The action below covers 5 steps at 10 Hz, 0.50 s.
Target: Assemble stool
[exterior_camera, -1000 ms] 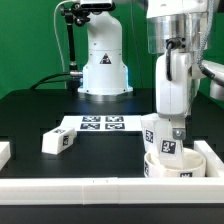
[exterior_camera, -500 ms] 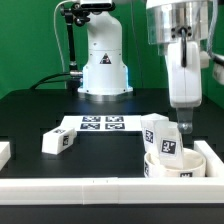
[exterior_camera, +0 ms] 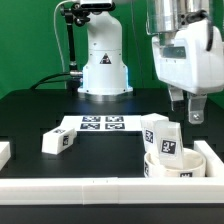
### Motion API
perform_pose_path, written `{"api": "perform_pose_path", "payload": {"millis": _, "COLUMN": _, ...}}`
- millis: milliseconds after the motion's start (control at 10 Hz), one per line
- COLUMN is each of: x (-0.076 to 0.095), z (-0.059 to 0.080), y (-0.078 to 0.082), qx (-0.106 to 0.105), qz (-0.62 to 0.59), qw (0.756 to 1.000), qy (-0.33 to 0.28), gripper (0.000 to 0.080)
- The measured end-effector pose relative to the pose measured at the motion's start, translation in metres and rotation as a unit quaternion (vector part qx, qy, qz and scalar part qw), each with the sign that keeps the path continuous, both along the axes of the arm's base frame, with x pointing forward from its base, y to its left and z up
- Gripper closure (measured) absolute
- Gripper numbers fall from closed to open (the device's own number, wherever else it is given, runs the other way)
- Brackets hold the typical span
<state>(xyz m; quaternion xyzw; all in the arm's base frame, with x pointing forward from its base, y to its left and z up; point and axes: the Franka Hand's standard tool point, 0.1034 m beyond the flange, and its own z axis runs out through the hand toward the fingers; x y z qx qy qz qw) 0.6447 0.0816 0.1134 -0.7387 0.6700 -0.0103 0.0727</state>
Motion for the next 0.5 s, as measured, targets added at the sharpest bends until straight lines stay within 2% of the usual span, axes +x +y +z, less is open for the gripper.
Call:
{"api": "perform_pose_path", "payload": {"millis": 300, "x": -0.0001, "z": 0.001, "y": 0.002, "qx": -0.019, "qz": 0.144, "qw": 0.989, "qy": -0.01, "gripper": 0.0151}}
{"api": "perform_pose_path", "payload": {"millis": 500, "x": 0.0025, "z": 0.0049, "y": 0.0015, "qx": -0.043, "qz": 0.27, "qw": 0.962, "qy": -0.015, "gripper": 0.0151}}
